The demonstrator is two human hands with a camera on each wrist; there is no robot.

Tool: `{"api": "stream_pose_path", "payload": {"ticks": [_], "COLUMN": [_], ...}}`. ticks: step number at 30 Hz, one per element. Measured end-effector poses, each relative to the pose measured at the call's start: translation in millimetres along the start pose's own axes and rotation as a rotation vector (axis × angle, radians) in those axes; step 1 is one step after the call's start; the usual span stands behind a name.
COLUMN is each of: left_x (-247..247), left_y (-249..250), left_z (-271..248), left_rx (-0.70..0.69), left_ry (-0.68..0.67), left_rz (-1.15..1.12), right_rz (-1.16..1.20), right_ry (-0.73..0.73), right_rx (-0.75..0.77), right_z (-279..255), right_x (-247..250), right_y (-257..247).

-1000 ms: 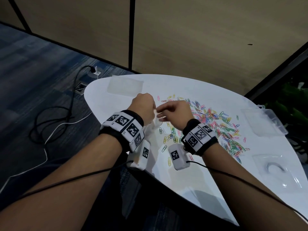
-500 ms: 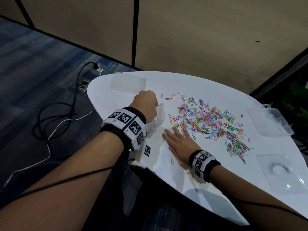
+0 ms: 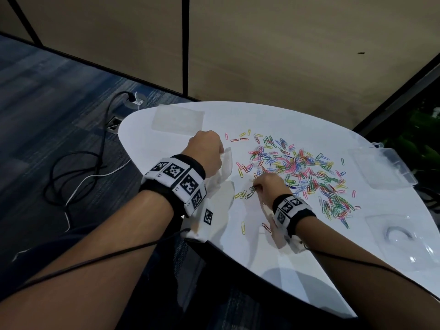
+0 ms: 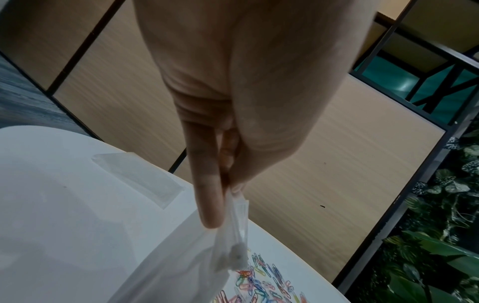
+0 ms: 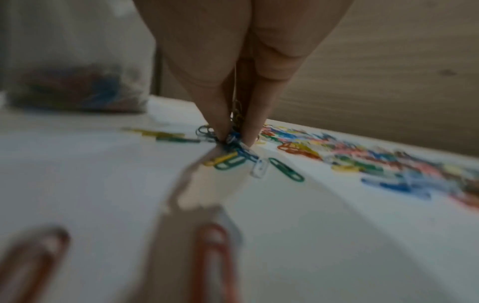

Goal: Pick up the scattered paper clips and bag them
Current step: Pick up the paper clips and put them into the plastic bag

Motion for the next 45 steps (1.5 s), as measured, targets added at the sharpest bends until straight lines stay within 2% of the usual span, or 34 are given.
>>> {"api": "stream_pose_path", "payload": {"ticks": [4, 6, 8, 10, 12, 14, 16, 19, 24, 26, 27, 29, 31, 34, 38, 40, 44, 45], "left_x": [-1.3, -1.9, -2.4, -2.8, -2.8, -2.9, -3.4, -4.6, -3.0, 0.2, 2.3, 5.5, 5.7, 5.9, 8.3, 8.5, 7.2, 7.2], "left_y": [1.1, 2.4, 3.7, 4.2, 4.6, 4.6, 4.7, 5.1, 3.9, 2.4, 0.7, -3.8, -8.5, -11.7, -12.3, -11.1, -6.9, -6.4], "left_z": [0.2, -0.7, -1.5, -2.2, -3.3, -4.1, -5.6, -7.8, -6.0, -5.4, -4.8, -2.9, -1.3, -1.1, -0.4, -0.6, -1.7, -2.3], "left_rx": [0.002, -0.001, -0.005, 0.000, -0.002, -0.010, -0.014, -0.013, -0.011, -0.015, -0.012, 0.001, 0.013, 0.023, 0.024, 0.020, 0.006, 0.005], "left_ry": [-0.011, -0.016, -0.016, -0.017, -0.012, -0.001, -0.002, -0.028, -0.037, -0.015, 0.000, 0.018, 0.010, -0.005, 0.001, 0.004, 0.010, 0.016], "left_rz": [0.004, 0.003, 0.004, -0.004, -0.017, -0.027, -0.035, -0.051, -0.055, -0.051, -0.050, -0.040, -0.040, -0.028, -0.022, -0.019, -0.006, 0.004], "right_rz": [0.401, 0.718, 1.114, 1.410, 1.560, 1.603, 1.553, 1.308, 0.707, 0.718, 0.784, 0.905, 0.820, 0.378, 0.106, -0.006, -0.271, -0.336], "right_ry": [0.143, 0.188, 0.287, 0.353, 0.325, 0.254, 0.188, 0.131, 0.067, 0.068, 0.111, 0.220, 0.247, 0.031, -0.310, -0.363, -0.369, -0.385], "right_rx": [-0.353, -0.442, -0.442, -0.378, -0.312, -0.274, -0.295, -0.312, -0.038, 0.042, 0.033, -0.075, -0.182, -0.153, -0.002, 0.102, 0.345, 0.357], "right_z": [-12.0, -15.7, -16.2, -14.1, -11.5, -9.4, -6.7, 0.1, 10.1, 13.0, 14.2, 18.0, 22.7, 30.7, 32.4, 23.2, -25.6, -38.4], "right_x": [22.6, 32.4, 49.3, 68.2, 79.3, 80.0, 71.6, 60.1, 71.0, 79.8, 85.5, 89.2, 79.0, 47.0, -10.6, -27.7, -42.4, -42.9], "right_y": [23.5, 23.5, 10.0, -13.5, -42.8, -67.0, -81.8, -89.3, -103.0, -103.7, -98.0, -73.2, -45.0, -29.6, -44.5, -55.5, -64.6, -60.8]}}
Point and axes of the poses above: each hand's wrist, its own z-axis towards the middle knuckle, its own x-axis out of the back of the hand, y = z × x, the point moved 6 cm from there along z, towards the middle knuckle, and after that the axes turned 9 degrees about x, right-handed, at the moved point
